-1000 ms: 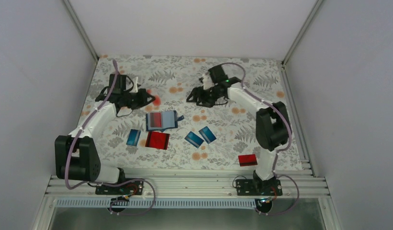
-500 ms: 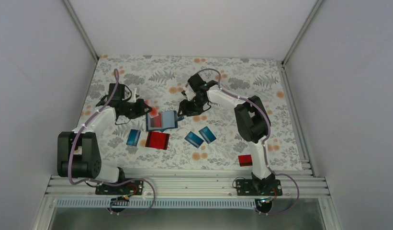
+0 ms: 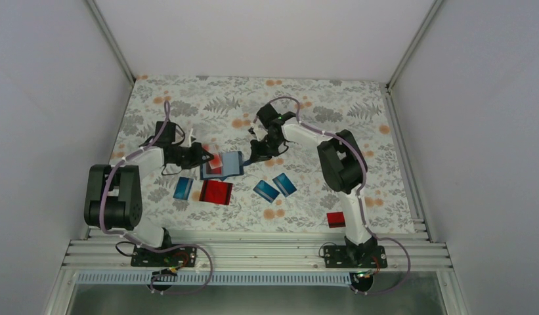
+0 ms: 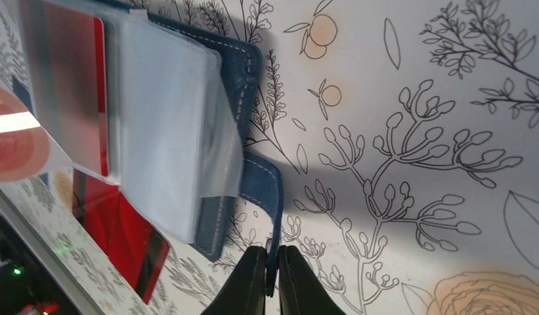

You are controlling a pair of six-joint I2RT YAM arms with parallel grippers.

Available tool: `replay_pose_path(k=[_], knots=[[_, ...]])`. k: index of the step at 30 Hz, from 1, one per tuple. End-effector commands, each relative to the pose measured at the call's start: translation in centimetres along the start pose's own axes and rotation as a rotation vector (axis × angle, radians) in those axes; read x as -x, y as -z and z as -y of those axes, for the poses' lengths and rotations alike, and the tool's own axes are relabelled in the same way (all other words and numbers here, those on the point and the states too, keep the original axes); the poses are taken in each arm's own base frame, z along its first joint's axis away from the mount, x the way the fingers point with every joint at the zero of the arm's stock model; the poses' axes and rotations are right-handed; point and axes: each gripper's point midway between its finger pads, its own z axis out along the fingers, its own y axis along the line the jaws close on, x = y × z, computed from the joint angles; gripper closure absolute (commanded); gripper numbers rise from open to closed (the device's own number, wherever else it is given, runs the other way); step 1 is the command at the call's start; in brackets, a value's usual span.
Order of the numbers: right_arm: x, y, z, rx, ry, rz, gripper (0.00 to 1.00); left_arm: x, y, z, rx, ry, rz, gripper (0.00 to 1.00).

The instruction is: Put the credit cards into the card holder

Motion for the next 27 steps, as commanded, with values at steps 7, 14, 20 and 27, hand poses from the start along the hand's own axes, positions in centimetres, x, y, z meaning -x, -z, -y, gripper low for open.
replay_pose_path(k=[7, 14, 20, 27], knots=[[0.1, -0.9, 0.4, -0.006, 0.025, -0.016, 0.96, 0.0, -1.7, -0.7, -0.043, -0.040, 0.005, 0.98], [-0.3, -1.1, 0.7, -0.011, 0.030, -0.031, 0.96, 0.3, -2.4, -1.5, -0.002, -0.049, 0.007, 0.98], [-0.4, -1.1, 0.7, -0.014, 0.037, -0.034, 0.96, -0.1, -3.2, -1.6, 0.018, -0.065, -0.003, 0.98], [-0.6, -1.2, 0.9, -0.018, 0.041, -0.043, 0.96, 1.0, -1.9, -1.4, 0.082, -0.090, 0.054, 0.98]])
